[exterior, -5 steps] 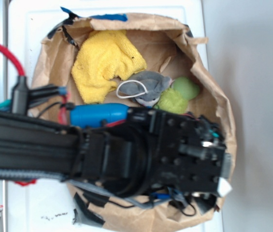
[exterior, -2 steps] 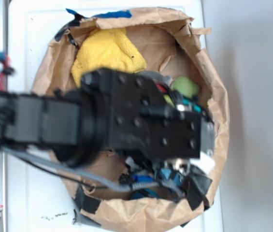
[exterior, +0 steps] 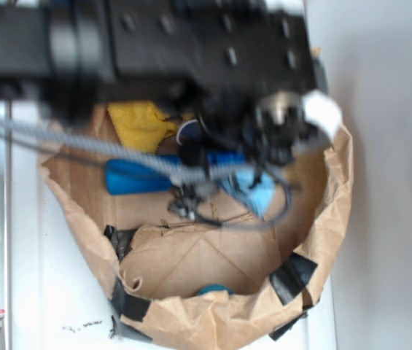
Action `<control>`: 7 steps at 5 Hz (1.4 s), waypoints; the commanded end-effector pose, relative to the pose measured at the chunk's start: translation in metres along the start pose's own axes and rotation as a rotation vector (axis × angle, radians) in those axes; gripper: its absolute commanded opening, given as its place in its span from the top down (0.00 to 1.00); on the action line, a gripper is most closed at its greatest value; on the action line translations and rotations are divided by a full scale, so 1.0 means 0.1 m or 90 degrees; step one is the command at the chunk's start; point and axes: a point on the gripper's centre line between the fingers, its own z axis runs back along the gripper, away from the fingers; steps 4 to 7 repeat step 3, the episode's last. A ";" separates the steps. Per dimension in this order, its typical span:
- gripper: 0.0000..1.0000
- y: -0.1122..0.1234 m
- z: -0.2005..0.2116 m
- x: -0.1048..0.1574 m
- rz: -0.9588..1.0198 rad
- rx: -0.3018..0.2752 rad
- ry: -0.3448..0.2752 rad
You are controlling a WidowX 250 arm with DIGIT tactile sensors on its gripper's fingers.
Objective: Grab the blue sponge.
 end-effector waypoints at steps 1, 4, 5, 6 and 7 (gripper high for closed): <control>1.00 -0.06 0.47 -0.44 0.150 0.047 -0.139; 1.00 -0.23 0.44 -0.28 0.164 0.065 -0.134; 1.00 -0.23 0.44 -0.28 0.164 0.065 -0.134; 1.00 -0.23 0.44 -0.28 0.164 0.065 -0.134; 1.00 -0.23 0.44 -0.28 0.164 0.065 -0.134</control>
